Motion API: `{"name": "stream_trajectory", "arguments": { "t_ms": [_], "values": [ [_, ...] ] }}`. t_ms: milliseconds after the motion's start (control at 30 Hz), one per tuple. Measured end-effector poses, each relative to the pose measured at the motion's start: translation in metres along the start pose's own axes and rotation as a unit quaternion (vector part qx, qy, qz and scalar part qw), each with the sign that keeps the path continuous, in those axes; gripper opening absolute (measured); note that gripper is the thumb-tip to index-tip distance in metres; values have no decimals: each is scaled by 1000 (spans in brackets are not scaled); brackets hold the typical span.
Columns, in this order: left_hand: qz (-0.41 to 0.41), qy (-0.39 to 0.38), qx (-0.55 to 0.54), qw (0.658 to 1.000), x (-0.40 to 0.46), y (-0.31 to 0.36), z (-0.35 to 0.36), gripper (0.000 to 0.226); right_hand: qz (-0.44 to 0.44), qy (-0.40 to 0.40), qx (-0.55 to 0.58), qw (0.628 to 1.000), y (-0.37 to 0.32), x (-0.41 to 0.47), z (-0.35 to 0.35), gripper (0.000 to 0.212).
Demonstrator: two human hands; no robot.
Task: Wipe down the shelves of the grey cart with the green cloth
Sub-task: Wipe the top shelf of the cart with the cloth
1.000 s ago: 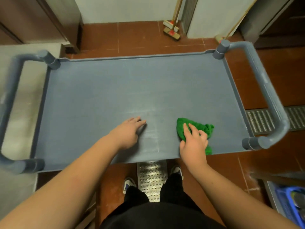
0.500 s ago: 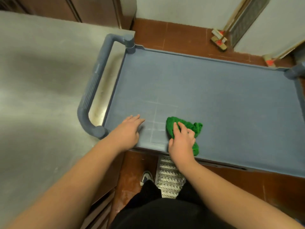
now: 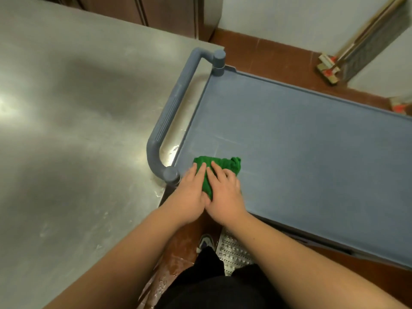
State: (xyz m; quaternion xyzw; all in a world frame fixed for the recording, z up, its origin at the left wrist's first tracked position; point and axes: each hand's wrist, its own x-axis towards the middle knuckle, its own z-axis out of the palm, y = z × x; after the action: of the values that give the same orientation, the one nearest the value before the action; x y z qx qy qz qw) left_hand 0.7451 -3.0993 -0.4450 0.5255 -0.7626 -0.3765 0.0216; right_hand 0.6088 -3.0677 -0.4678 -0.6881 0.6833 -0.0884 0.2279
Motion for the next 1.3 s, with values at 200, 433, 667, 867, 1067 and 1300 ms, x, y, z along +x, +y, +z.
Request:
{"name": "stream_trajectory", "arguments": {
  "t_ms": [200, 433, 667, 867, 1067, 1300],
  "values": [
    [13, -5, 108, 994, 44, 24, 20, 72, 67, 73, 127, 987, 79, -58, -24, 50],
    [36, -9, 227, 973, 53, 71, 61, 81, 250, 140, 133, 949, 180, -101, -50, 49],
    [35, -44, 219, 974, 58, 165, 128, 81, 264, 127, 159, 943, 250, -145, -74, 53],
    [111, -80, 260, 956, 56, 286, 191, 75, 303, 177, 209, 913, 329, -212, -107, 48],
    [179, -132, 243, 944, 70, 392, 276, 81, 331, 269, 248, 870, 397, -291, -130, 44],
    [249, -167, 287, 910, 78, 485, 336, 83, 424, 359, 301, 775, 449, -347, -132, 37]
  ]
}}
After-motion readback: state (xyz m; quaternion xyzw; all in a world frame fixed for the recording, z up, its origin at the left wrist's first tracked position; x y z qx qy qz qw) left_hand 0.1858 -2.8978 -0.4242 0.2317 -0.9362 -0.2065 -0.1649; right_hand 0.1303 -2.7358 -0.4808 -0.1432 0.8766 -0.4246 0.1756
